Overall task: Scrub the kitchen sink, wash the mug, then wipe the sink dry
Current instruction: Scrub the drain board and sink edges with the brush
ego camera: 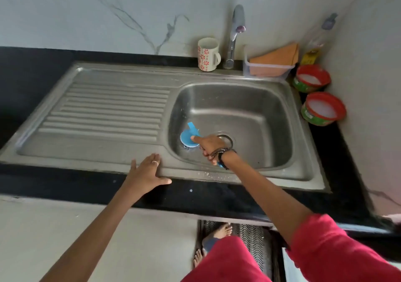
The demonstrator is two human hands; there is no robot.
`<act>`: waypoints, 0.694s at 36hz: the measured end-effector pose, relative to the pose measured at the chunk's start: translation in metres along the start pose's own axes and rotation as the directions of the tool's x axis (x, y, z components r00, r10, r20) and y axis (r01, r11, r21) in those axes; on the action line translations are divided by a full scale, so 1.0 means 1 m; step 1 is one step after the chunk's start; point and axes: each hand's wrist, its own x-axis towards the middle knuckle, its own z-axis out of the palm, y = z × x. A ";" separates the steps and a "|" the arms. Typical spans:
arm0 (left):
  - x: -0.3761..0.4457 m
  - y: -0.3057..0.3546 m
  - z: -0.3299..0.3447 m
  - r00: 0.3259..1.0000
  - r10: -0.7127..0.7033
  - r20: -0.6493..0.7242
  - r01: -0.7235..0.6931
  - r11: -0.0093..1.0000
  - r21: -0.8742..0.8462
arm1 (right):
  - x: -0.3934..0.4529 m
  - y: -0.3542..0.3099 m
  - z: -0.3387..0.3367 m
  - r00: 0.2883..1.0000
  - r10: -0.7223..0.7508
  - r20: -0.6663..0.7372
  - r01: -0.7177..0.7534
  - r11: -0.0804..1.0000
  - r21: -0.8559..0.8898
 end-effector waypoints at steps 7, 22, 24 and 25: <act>0.060 0.080 -0.049 0.962 0.259 -0.089 -0.270 0.953 -0.141 | -0.001 0.028 -0.100 0.970 -0.013 -0.241 0.001 0.999 -0.050; 0.211 0.334 -0.123 0.859 0.507 -0.069 -0.468 0.724 -0.507 | 0.040 0.072 -0.333 0.679 -0.006 -0.734 0.022 1.000 0.012; 0.226 0.357 -0.126 0.875 0.475 -0.090 -0.435 0.692 -0.576 | 0.058 0.071 -0.351 0.691 0.003 -0.722 0.042 0.998 0.044; 0.230 0.367 -0.130 0.866 0.490 -0.102 -0.451 0.674 -0.585 | 0.067 0.070 -0.358 0.705 0.020 -0.709 0.028 0.998 0.056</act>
